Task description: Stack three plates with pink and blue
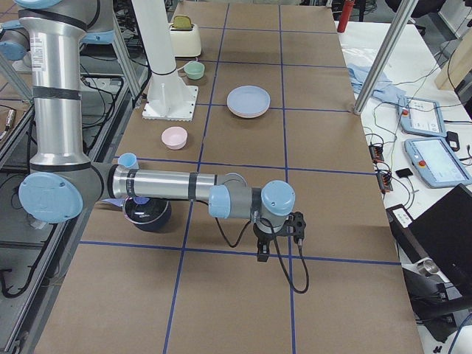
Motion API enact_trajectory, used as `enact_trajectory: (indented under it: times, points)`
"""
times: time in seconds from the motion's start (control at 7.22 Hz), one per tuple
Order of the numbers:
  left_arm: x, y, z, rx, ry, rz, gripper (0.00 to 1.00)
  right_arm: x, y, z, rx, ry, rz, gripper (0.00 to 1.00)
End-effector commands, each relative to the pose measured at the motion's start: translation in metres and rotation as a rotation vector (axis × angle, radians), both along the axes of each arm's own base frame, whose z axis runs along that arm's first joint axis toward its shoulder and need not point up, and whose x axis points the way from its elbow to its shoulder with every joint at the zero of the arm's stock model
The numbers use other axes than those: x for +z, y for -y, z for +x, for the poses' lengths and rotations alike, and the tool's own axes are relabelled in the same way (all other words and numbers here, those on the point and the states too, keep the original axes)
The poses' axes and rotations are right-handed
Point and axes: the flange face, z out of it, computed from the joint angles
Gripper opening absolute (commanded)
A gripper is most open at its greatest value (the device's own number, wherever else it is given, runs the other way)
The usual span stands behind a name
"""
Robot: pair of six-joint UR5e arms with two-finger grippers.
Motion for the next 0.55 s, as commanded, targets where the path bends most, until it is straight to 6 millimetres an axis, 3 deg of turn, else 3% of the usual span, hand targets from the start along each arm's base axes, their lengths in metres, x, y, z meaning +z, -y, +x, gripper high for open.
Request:
enact_trajectory:
  times: [0.0, 0.42]
  points:
    - [0.0085, -0.0073, 0.0006, 0.001, 0.001, 0.048, 1.00, 0.0009, -0.0055, 0.0083, 0.017, -0.005, 0.021, 1.00]
    - [0.0134, -0.0094, 0.0006, 0.003, 0.017, 0.066, 1.00, -0.0086, 0.0041, 0.0081, 0.025, -0.003, 0.033, 1.00]
